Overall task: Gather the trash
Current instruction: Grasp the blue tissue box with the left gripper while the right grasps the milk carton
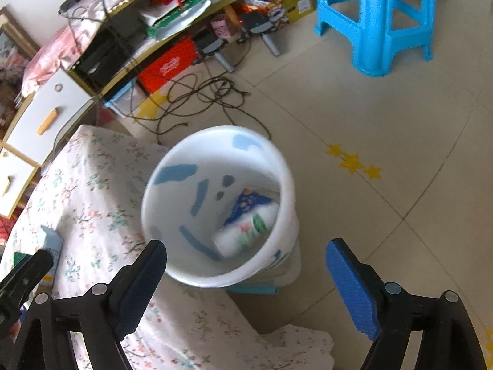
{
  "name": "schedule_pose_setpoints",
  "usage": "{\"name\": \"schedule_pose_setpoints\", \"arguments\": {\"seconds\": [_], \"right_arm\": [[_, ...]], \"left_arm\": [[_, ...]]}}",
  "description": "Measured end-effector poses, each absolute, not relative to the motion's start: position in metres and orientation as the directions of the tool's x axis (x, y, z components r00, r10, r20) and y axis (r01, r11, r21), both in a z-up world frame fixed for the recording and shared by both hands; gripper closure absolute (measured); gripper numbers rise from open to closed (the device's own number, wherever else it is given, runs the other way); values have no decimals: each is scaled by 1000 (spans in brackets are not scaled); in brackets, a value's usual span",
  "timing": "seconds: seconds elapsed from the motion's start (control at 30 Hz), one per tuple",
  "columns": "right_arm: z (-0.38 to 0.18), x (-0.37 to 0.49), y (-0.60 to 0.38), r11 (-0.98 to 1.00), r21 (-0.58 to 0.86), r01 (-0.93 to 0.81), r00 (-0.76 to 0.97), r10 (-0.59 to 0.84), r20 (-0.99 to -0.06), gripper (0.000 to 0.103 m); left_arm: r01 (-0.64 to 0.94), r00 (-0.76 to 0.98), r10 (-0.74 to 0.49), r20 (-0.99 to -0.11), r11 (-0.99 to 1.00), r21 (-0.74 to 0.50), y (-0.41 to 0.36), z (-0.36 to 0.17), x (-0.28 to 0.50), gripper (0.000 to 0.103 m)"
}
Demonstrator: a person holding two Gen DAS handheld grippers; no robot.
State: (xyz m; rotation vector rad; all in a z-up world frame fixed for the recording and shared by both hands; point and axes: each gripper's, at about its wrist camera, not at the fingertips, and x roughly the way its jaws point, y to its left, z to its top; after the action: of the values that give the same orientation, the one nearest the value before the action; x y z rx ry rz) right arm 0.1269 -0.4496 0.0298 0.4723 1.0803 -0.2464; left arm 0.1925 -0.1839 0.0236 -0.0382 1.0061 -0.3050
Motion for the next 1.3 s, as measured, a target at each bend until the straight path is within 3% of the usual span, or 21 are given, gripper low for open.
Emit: {"name": "schedule_pose_setpoints", "arguments": {"seconds": [0.2,0.6,0.83,1.0,1.13,1.3], "right_arm": [[34,139,-411,905,231,357,458,46,-888,9],[32,162,-315,957,192,216,439,80,-895,6],[22,176,-261,971,181,154,416,103,-903,5],[7,189,-228,976,182,120,378,125,-917,5],[1,197,-210,975,195,104,366,145,-919,5],[-4,206,-194,972,217,92,357,172,-918,5]], "left_arm": [[162,533,-203,-821,977,-137,-118,30,170,4],[-33,512,-31,-858,998,-55,16,9,145,2],[-163,457,-6,-890,982,-90,79,-18,148,2],[-214,431,-119,-895,950,-229,102,-30,160,3],[-265,446,-170,-879,912,-312,119,-31,165,11],[-305,431,-174,-886,895,-325,134,-38,169,32]]}}
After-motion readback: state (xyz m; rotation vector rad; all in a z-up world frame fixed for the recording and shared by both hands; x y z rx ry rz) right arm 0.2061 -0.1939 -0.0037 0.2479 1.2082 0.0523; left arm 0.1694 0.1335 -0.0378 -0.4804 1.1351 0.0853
